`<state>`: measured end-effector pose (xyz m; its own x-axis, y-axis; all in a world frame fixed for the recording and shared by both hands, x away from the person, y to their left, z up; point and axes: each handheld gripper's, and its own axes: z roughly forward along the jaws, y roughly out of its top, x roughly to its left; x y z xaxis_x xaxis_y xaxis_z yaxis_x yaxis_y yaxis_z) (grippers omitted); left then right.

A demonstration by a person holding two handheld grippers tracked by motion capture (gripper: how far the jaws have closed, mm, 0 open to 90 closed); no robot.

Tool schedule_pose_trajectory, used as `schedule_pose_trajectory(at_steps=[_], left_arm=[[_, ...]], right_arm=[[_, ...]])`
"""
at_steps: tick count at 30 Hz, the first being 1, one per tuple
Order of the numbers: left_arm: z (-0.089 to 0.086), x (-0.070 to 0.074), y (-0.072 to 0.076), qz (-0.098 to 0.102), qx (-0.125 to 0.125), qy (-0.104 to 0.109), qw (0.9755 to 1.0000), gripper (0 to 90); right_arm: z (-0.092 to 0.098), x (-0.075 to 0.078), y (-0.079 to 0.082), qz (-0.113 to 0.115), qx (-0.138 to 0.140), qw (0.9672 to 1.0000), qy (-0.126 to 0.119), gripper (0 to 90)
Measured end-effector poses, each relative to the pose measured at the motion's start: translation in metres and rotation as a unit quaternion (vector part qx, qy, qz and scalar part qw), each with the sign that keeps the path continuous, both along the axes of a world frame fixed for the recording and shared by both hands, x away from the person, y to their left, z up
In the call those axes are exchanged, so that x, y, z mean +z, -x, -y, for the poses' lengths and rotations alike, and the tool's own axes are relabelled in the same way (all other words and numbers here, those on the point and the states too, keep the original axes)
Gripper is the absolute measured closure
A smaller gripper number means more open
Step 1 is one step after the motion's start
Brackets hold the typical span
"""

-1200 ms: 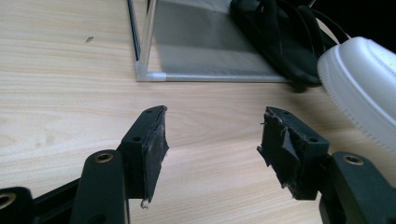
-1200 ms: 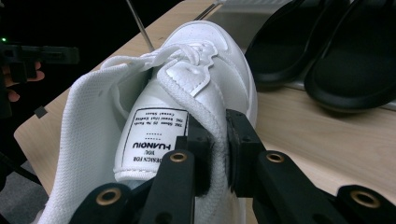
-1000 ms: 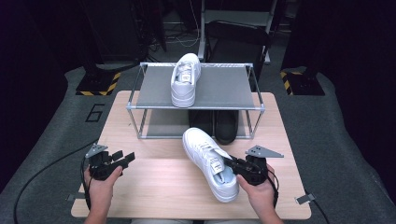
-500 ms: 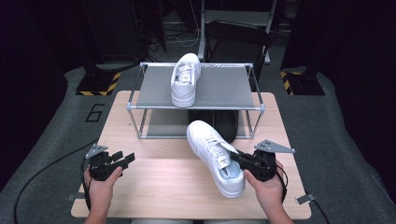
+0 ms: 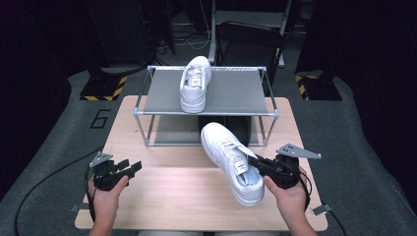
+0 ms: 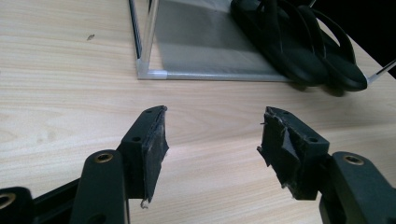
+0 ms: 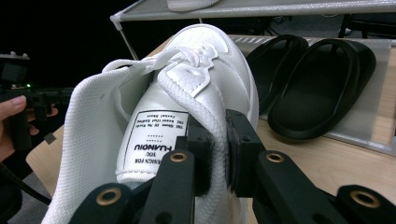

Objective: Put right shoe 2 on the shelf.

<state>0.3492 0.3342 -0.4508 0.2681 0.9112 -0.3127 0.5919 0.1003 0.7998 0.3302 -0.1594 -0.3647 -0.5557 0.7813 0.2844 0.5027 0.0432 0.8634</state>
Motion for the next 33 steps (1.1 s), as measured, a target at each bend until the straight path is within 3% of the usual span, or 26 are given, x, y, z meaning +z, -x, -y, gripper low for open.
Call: schedule_pose_trajectory(at_steps=[6,16,22,33], left_arm=[[0.000,0.000,0.000,-0.001,0.002,0.001,1.0000,39.8],[0.001,-0.001,0.000,0.004,0.000,0.000,1.0000,39.8],[0.001,-0.001,0.000,-0.002,0.001,0.003,1.0000,39.8],[-0.001,-0.002,0.000,-0.003,0.002,0.003,1.0000,39.8]], right_arm=[[0.009,0.014,0.002,0.002,-0.001,0.9999,-0.013,81.2],[0.021,0.039,-0.001,0.015,-0.013,0.9998,-0.009,81.2],[0.024,0.053,-0.010,0.020,-0.022,0.9994,-0.014,81.2],[0.022,0.063,-0.030,0.019,-0.035,0.9990,-0.023,81.2]])
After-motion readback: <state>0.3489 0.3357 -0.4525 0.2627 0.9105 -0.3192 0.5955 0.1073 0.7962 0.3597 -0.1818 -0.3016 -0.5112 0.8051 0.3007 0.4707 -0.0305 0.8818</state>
